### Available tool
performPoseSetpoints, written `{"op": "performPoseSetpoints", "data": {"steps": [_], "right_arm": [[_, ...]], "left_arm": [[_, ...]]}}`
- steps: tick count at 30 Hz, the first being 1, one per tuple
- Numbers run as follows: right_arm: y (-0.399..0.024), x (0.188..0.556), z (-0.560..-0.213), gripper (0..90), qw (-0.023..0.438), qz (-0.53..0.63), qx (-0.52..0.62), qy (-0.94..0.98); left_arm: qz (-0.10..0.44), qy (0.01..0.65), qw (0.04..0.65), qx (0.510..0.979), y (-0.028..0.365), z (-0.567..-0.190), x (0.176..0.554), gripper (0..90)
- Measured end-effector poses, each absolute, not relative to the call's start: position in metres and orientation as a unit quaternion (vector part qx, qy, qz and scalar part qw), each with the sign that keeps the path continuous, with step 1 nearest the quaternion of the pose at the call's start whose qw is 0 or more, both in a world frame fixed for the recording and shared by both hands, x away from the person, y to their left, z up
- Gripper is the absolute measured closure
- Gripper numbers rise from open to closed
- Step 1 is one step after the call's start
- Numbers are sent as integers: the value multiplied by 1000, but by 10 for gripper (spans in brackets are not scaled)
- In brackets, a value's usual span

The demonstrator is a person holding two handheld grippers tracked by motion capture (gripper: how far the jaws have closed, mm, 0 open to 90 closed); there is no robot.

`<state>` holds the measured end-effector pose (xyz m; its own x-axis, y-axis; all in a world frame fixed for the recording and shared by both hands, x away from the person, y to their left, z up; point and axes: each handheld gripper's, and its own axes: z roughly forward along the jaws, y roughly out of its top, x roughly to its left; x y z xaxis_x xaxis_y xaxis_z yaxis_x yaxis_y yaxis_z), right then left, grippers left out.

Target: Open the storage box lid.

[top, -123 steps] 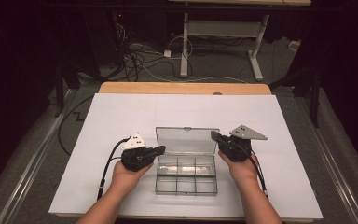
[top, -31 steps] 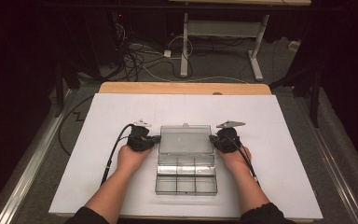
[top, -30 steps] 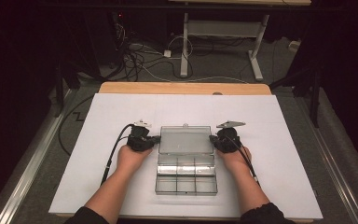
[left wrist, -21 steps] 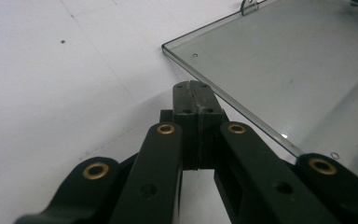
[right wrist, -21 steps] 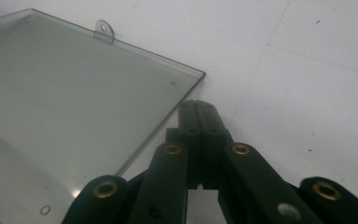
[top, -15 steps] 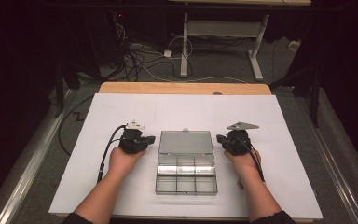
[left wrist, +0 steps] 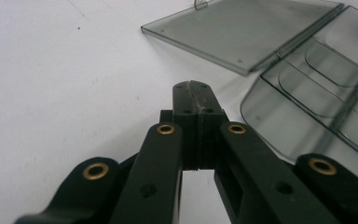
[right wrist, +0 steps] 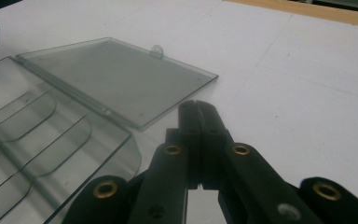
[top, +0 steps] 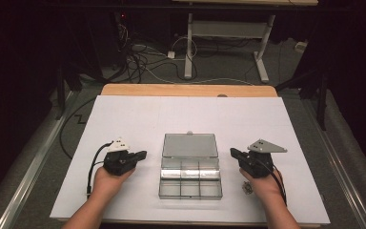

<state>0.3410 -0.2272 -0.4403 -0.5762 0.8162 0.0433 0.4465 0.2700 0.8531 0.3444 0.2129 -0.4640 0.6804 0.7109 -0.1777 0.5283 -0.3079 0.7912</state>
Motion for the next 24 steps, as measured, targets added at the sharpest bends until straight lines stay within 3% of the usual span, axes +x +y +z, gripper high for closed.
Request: {"op": "performPoseSetpoints", "data": {"steps": [8, 11, 17, 24], "right_arm": [[-231, 321, -452, 898, 204, 447, 404, 772], [-230, 317, -453, 820, 199, 448, 404, 772], [-225, 317, -458, 618, 200, 428, 404, 784], [-229, 322, -459, 384, 200, 426, 415, 779]], "left_arm": [[108, 384, 443, 803, 222, -472, 324, 874], [105, 387, 443, 802, 221, -474, 325, 871], [106, 369, 448, 807, 221, -473, 324, 680], [118, 366, 438, 813, 217, -476, 324, 311]]}}
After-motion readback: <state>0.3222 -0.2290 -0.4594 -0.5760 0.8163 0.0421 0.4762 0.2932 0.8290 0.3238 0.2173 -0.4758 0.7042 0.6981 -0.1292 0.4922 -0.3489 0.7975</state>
